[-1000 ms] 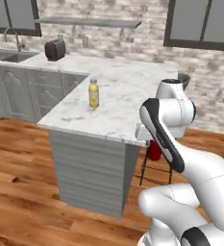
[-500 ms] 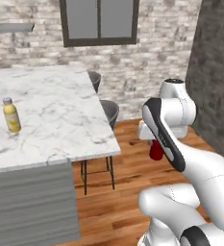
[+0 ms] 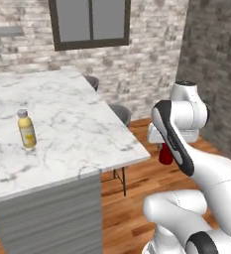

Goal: Move the drinks to the dining counter.

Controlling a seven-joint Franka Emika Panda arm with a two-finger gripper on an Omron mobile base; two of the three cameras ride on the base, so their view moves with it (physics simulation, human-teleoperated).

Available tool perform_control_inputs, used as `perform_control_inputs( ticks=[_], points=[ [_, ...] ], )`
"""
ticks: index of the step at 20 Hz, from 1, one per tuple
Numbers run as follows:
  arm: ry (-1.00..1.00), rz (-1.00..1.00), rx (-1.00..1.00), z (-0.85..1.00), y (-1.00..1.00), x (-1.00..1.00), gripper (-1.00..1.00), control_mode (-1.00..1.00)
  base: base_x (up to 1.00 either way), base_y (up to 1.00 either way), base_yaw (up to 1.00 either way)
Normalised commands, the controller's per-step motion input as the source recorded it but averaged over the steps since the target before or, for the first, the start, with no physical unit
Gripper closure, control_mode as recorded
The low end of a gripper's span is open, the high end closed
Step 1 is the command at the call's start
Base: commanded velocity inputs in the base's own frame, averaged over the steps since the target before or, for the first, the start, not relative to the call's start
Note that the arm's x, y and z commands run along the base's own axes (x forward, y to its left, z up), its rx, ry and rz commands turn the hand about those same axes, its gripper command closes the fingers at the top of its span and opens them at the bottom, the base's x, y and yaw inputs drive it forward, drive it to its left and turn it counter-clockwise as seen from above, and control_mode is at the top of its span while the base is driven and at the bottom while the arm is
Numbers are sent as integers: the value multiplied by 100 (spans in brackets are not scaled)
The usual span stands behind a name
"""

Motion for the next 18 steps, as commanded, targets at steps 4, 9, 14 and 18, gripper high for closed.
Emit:
perform_control_inputs(
  ticks=[4,9,14,18],
  points=[
    [0,0,0,0,0,0,100,100,40,20,13],
    [0,0,0,0,0,0,100,100,54,0,32],
    [0,0,0,0,0,0,100,100,46,7,34],
    [0,0,0,0,0,0,100,100,50,2,27]
  ],
)
